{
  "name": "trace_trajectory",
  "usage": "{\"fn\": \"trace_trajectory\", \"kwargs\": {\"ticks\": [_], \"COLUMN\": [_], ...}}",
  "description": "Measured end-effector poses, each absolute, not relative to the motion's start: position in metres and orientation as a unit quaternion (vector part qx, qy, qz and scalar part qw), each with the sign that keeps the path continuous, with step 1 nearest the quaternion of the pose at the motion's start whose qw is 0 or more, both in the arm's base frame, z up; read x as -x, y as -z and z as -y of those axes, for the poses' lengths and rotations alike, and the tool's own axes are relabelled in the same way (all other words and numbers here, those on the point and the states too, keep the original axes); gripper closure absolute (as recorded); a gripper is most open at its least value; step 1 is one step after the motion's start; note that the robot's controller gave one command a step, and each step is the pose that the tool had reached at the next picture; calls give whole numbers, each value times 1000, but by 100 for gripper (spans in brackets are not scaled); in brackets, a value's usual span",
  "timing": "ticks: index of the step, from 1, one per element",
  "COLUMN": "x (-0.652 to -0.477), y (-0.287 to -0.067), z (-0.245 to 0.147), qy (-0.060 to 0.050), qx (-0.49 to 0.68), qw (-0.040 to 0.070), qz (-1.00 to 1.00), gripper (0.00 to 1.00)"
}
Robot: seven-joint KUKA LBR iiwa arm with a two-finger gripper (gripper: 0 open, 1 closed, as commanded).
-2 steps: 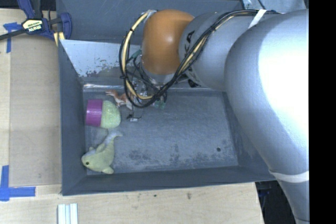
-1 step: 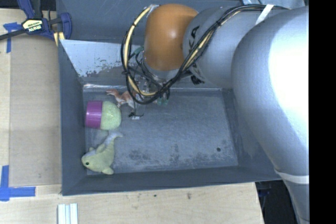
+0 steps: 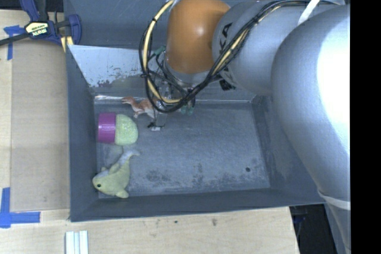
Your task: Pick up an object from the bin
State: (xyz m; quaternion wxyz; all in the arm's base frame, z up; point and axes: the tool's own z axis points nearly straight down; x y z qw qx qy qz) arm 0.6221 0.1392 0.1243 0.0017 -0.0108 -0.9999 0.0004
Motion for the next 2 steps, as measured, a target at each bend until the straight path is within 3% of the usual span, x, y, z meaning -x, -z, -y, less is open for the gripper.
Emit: {"fn": "trace_trajectory", "kwargs": {"ticks": [2], "x": [-624], "y": [-160], "z": [-139], "qy": [1], "qx": [10], "qw": [-4], "qz": [1000], "gripper": [100]}}
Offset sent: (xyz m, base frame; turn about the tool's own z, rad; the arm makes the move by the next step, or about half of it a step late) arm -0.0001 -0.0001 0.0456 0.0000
